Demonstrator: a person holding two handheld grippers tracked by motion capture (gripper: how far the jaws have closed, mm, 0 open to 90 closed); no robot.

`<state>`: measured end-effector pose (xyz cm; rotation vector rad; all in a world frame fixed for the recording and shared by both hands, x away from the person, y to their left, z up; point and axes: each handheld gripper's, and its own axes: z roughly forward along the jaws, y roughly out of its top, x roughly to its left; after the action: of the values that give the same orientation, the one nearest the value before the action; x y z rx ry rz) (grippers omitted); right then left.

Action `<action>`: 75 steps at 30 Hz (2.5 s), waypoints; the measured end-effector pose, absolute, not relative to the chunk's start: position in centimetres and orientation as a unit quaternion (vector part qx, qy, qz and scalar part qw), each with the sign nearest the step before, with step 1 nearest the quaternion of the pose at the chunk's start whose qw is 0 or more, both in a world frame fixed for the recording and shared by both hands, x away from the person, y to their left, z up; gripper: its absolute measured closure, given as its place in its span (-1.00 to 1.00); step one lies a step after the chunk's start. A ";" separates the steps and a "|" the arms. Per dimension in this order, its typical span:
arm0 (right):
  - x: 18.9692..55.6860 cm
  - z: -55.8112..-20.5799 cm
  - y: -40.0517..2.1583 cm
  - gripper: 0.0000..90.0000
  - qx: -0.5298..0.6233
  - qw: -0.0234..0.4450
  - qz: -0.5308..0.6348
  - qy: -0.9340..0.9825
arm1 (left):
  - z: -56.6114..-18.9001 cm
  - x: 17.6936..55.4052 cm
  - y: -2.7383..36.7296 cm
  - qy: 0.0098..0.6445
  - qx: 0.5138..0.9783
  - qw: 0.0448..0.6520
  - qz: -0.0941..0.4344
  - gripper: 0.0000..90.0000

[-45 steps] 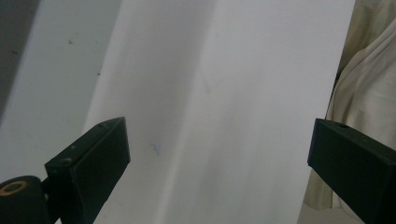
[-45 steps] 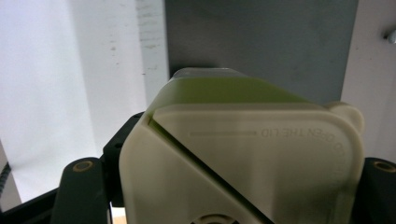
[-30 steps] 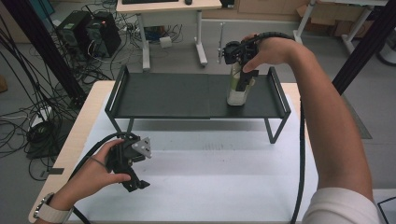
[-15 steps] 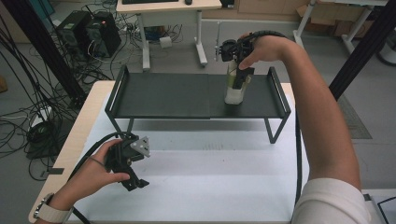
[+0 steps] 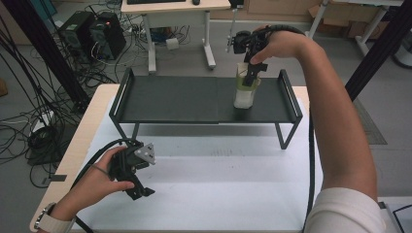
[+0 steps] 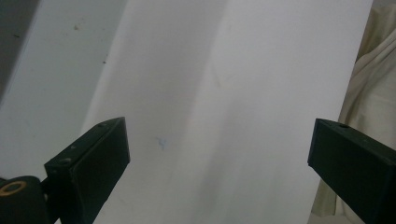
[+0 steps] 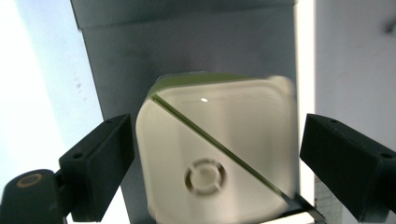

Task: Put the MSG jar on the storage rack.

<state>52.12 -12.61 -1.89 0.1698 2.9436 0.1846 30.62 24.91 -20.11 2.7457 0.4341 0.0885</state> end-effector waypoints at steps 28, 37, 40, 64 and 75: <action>36.6 -3.2 -22.1 -0.79 0.058 0.106 0.096 0.988 | -20.7 29.8 22.5 0.130 0.977 0.169 0.026 -0.87; 34.6 -10.9 -23.9 -0.81 0.078 0.060 0.093 0.991 | -20.6 28.7 22.0 0.130 0.977 0.168 0.027 -0.87; 34.2 -11.9 -24.1 -0.82 0.085 0.058 0.090 0.991 | -20.8 28.5 21.9 0.131 0.977 0.169 0.025 -0.87; 34.2 -14.8 -23.8 -0.82 0.084 0.047 0.095 0.991 | -20.6 27.9 21.6 0.129 0.976 0.173 0.028 -0.87; 34.7 -16.4 -24.0 -0.82 0.085 0.032 0.089 0.992 | -20.9 28.7 21.0 0.126 0.977 0.170 0.022 -0.87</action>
<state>34.73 -23.98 -16.41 0.2626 3.0548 0.2745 28.73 20.98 -20.93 2.7758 0.3585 0.0637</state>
